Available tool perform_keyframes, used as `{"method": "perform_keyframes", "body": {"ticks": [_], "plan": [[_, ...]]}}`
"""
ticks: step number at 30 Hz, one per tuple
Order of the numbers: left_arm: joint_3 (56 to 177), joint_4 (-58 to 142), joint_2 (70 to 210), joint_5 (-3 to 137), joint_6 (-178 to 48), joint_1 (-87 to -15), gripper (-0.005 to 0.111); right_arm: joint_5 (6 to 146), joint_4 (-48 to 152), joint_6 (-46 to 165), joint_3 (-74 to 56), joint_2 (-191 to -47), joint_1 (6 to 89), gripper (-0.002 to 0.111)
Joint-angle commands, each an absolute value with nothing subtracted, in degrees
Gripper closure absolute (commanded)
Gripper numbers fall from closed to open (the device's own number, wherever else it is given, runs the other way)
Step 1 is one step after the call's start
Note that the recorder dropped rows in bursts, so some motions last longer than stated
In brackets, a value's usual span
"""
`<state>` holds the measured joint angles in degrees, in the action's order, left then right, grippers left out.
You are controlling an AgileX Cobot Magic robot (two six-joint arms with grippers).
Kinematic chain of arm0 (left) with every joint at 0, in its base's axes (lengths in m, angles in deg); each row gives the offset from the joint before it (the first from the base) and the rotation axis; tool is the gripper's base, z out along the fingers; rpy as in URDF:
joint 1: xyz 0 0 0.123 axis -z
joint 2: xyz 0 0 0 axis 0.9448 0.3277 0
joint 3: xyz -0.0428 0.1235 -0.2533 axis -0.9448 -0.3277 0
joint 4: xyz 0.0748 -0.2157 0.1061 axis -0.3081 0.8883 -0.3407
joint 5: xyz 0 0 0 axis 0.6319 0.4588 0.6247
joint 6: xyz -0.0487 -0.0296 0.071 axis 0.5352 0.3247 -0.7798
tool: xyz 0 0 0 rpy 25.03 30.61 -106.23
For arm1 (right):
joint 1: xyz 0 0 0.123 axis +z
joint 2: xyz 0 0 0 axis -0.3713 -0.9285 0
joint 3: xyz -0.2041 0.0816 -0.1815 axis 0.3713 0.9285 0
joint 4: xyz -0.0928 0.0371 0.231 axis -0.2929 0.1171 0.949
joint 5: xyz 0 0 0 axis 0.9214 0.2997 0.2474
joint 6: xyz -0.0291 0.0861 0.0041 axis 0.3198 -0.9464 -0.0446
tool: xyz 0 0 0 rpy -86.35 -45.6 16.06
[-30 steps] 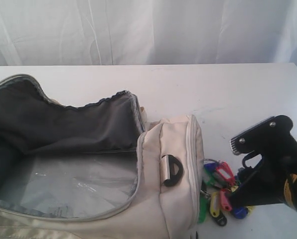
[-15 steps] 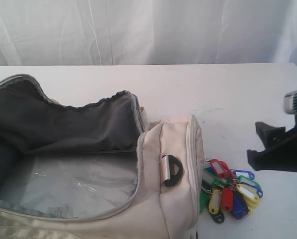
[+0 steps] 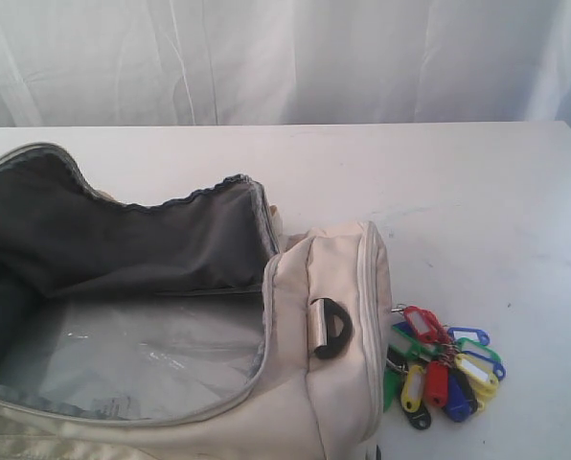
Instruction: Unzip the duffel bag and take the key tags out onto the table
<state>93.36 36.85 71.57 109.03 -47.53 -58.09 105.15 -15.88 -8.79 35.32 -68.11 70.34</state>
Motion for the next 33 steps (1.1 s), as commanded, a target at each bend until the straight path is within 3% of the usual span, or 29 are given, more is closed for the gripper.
{"method": "perform_keyframes", "body": {"ticks": [1, 7, 17, 22, 27, 33], "plan": [[93.59, 38.27, 70.49, 109.27, -47.66, -58.17, 0.051, 105.16, 2.63, 8.63, 35.42, -62.79, 70.28, 0.062], [93.59, 41.19, 70.49, 109.19, -47.66, -58.17, 0.051, 105.16, 17.72, 24.44, 35.42, -57.20, 70.28, 0.076], [93.59, 41.64, 70.49, 111.44, -47.92, -58.17, 0.051, 105.16, 21.82, 33.64, 35.42, -55.81, 70.28, 0.089], [93.59, 43.28, 70.49, 117.88, -47.92, -58.17, 0.051, 106.19, 41.86, 47.45, 35.42, -56.07, 70.39, 0.107], [93.59, 43.28, 70.49, 122.53, -47.92, -58.17, 0.051, 109.13, 62.91, 67.08, 35.42, -57.27, 70.39, 0.108], [93.50, 44.44, 70.49, 129.12, -47.69, -58.17, 0.051, 109.56, 66.61, 69.37, 35.42, -59.49, 70.39, 0.108]]}}
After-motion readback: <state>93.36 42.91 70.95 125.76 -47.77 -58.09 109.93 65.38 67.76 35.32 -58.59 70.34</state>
